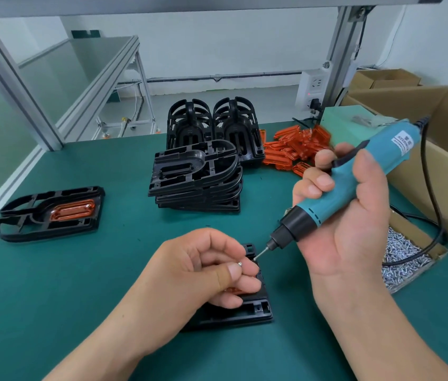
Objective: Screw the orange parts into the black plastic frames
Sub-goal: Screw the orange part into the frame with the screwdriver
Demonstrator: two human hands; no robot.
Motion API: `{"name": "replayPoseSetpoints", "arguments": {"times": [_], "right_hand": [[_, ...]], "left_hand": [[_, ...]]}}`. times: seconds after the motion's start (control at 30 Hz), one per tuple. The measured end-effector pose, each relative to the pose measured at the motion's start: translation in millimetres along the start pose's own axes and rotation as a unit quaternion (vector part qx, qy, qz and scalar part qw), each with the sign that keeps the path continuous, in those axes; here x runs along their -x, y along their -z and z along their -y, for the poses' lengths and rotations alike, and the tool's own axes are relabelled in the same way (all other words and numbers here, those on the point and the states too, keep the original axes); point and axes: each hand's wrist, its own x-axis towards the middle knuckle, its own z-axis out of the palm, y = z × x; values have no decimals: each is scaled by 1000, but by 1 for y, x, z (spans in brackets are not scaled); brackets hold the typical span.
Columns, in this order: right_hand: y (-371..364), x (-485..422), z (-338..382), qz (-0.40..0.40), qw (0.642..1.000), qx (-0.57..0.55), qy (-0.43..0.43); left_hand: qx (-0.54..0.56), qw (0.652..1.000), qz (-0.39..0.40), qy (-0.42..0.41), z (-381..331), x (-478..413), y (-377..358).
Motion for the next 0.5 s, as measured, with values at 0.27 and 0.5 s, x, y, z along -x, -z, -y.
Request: {"name": "replayPoseSetpoints", "arguments": {"times": [0.27, 0.5], "right_hand": [[-4, 5, -4, 22, 1000, 17, -2], [-4, 6, -6, 25, 999, 37, 0]], "left_hand": [[-19, 1000, 4, 3, 5, -1, -5], [-21, 1000, 5, -5, 6, -1, -5]]}}
